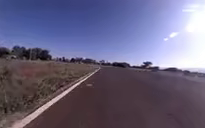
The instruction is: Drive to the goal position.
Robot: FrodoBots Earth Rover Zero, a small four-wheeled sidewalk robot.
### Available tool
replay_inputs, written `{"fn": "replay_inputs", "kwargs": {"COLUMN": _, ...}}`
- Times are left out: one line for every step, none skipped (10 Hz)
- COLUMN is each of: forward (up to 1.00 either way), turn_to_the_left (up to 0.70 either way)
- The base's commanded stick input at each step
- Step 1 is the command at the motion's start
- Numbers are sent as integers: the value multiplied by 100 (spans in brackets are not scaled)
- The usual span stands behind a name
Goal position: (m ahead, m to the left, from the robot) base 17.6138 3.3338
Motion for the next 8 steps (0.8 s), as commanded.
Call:
{"fn": "replay_inputs", "kwargs": {"forward": 100, "turn_to_the_left": 0}}
{"fn": "replay_inputs", "kwargs": {"forward": 100, "turn_to_the_left": 0}}
{"fn": "replay_inputs", "kwargs": {"forward": 100, "turn_to_the_left": 0}}
{"fn": "replay_inputs", "kwargs": {"forward": 100, "turn_to_the_left": 0}}
{"fn": "replay_inputs", "kwargs": {"forward": 100, "turn_to_the_left": 0}}
{"fn": "replay_inputs", "kwargs": {"forward": 100, "turn_to_the_left": 0}}
{"fn": "replay_inputs", "kwargs": {"forward": 100, "turn_to_the_left": 0}}
{"fn": "replay_inputs", "kwargs": {"forward": 100, "turn_to_the_left": 0}}
